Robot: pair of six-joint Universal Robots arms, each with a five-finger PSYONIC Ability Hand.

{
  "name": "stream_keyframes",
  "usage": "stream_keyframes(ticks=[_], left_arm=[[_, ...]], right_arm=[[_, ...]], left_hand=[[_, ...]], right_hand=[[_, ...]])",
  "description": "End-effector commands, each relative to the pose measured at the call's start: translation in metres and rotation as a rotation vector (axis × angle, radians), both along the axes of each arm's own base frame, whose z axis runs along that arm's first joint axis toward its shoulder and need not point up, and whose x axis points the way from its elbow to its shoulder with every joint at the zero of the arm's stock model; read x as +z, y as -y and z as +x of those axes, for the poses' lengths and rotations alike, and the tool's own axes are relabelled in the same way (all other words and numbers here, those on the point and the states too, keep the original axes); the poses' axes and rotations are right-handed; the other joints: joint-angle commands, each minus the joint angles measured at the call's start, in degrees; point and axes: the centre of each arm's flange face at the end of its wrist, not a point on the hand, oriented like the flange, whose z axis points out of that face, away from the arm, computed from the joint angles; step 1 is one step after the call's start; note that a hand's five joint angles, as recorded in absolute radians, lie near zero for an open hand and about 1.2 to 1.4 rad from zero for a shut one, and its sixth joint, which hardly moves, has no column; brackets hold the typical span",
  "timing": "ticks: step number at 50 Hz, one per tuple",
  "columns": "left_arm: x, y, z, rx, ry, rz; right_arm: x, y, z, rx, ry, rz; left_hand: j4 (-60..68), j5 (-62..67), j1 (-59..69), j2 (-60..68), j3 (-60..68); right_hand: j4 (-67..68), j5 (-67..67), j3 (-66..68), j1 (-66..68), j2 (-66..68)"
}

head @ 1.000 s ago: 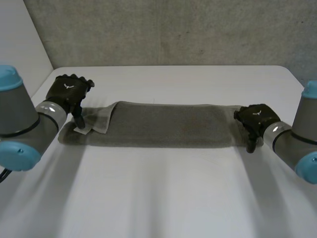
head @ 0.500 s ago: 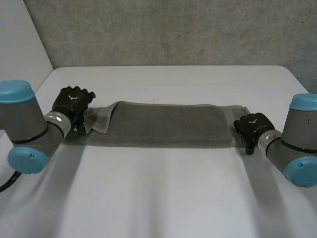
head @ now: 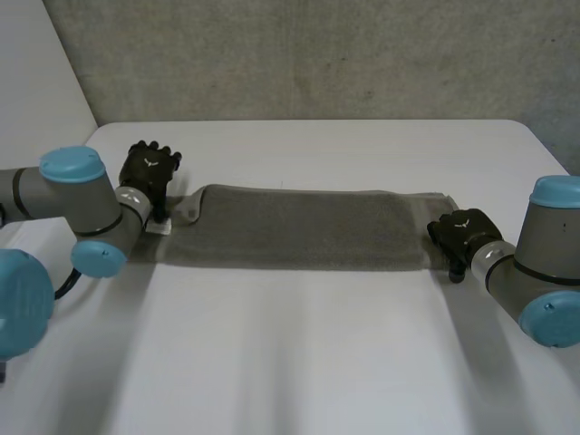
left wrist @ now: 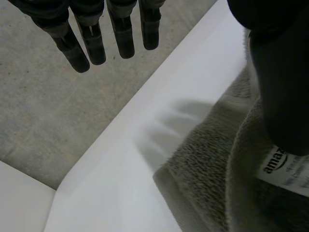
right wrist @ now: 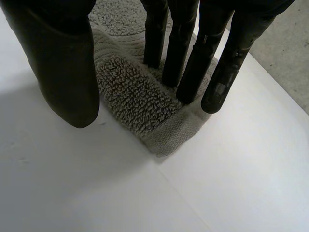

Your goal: Fold the towel.

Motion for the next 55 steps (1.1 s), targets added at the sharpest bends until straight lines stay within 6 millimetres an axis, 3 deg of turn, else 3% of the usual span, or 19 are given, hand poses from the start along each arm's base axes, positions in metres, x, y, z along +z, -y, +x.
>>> stream_keyframes(ticks=[1, 6, 12, 19, 30, 32, 38, 40, 41, 44, 45, 46, 47, 48, 50, 51, 52, 53, 55], left_arm=[[0.007, 0.024, 0.009, 0.084, -0.006, -0.061], [0.015, 0.033, 0.028, 0.198, -0.003, -0.061], [0.023, 0.016, 0.029, 0.197, 0.019, 0.047], [0.035, -0.007, 0.028, 0.187, 0.013, 0.114], [0.074, -0.049, 0.034, 0.183, -0.013, 0.113], [0.087, -0.063, 0.035, 0.17, -0.02, 0.096], [0.1, -0.083, 0.033, 0.114, -0.035, 0.084], [0.106, -0.092, 0.032, 0.092, -0.047, 0.07], [0.106, -0.092, 0.032, 0.092, -0.047, 0.07], [0.108, -0.1, 0.024, 0.068, -0.064, 0.057], [0.109, -0.1, 0.024, 0.068, -0.064, 0.057], [0.109, -0.103, 0.02, 0.062, -0.069, 0.057], [0.11, -0.105, 0.018, 0.056, -0.073, 0.055], [0.11, -0.105, 0.017, 0.056, -0.073, 0.055], [0.111, -0.108, 0.014, 0.05, -0.076, 0.055], [0.111, -0.108, 0.014, 0.05, -0.077, 0.055], [0.11, -0.109, 0.013, 0.047, -0.079, 0.058], [0.11, -0.109, 0.013, 0.047, -0.079, 0.058], [0.108, -0.113, 0.01, 0.039, -0.089, 0.071]], right_arm=[[0.0, 0.001, 0.0, -0.001, 0.003, -0.008], [0.0, 0.002, 0.0, -0.004, 0.003, -0.014], [0.001, 0.003, -0.002, -0.019, -0.003, -0.02], [0.004, 0.004, -0.006, -0.055, -0.017, -0.029], [0.037, 0.013, -0.063, -0.169, -0.09, -0.089], [0.046, 0.025, -0.094, -0.212, -0.19, -0.127], [0.068, 0.041, -0.107, -0.193, -0.32, -0.217], [0.092, 0.048, -0.079, -0.128, -0.303, -0.317], [0.092, 0.048, -0.079, -0.127, -0.303, -0.317], [0.132, 0.036, 0.003, 0.046, -0.226, -0.484], [0.132, 0.036, 0.003, 0.047, -0.225, -0.485], [0.139, 0.025, 0.033, 0.12, -0.2, -0.527], [0.139, 0.014, 0.061, 0.191, -0.18, -0.551], [0.139, 0.014, 0.061, 0.192, -0.179, -0.551], [0.129, -0.024, 0.129, 0.379, -0.124, -0.578], [0.129, -0.024, 0.13, 0.38, -0.124, -0.578], [0.118, -0.042, 0.154, 0.455, -0.107, -0.572], [0.118, -0.042, 0.155, 0.455, -0.107, -0.572], [0.09, -0.07, 0.189, 0.566, -0.094, -0.54]], left_hand=[[-2.4, -10.9, -2.9, -2.4, -1.9], [-2.5, -11.0, -3.1, -2.6, -2.1], [-3.4, -11.9, -3.9, -3.4, -2.9], [-3.9, -12.4, -4.4, -3.9, -3.4], [-5.2, -13.7, -5.8, -5.2, -4.7], [-5.2, -13.7, -5.8, -5.2, -4.7], [-5.2, -13.7, -5.8, -5.2, -4.7], [-5.2, -13.7, -5.8, -5.2, -4.7], [-5.2, -13.7, -5.8, -5.2, -4.7], [-5.2, -13.7, -5.8, -5.2, -4.7], [-5.2, -13.7, -5.8, -5.2, -4.7], [-5.2, -13.7, -5.8, -5.2, -4.7], [-5.2, -13.7, -5.8, -5.2, -4.7], [-5.2, -13.7, -5.8, -5.2, -4.7], [-5.2, -13.7, -5.8, -5.2, -4.7], [-5.2, -13.7, -5.8, -5.2, -4.7], [-5.2, -13.7, -5.8, -5.2, -4.7], [-5.2, -13.7, -5.8, -5.2, -4.7], [-5.2, -13.7, -5.8, -5.2, -4.7]], right_hand=[[4.8, 6.1, 4.9, 5.1, 5.2], [12.1, 13.3, 12.1, 12.3, 12.5], [34.2, 35.4, 34.2, 34.5, 34.6], [34.6, 35.8, 34.6, 34.8, 34.9], [34.6, 35.8, 34.6, 34.8, 34.9], [34.6, 35.8, 34.6, 34.8, 34.9], [34.6, 35.8, 34.6, 34.8, 34.9], [34.6, 35.8, 34.6, 34.8, 34.9], [34.6, 35.8, 34.6, 34.8, 34.9], [34.6, 35.8, 34.6, 34.8, 34.9], [34.6, 35.8, 34.6, 34.8, 34.9], [34.6, 35.8, 34.6, 34.8, 34.9], [34.6, 35.8, 34.6, 34.8, 34.9], [34.6, 35.8, 34.6, 34.8, 34.9], [34.6, 35.8, 34.6, 34.8, 34.9], [34.6, 35.8, 34.6, 34.8, 34.9], [34.6, 35.8, 34.6, 34.8, 34.9], [34.6, 35.8, 34.6, 34.8, 34.9], [34.6, 35.8, 34.6, 34.8, 34.9]])
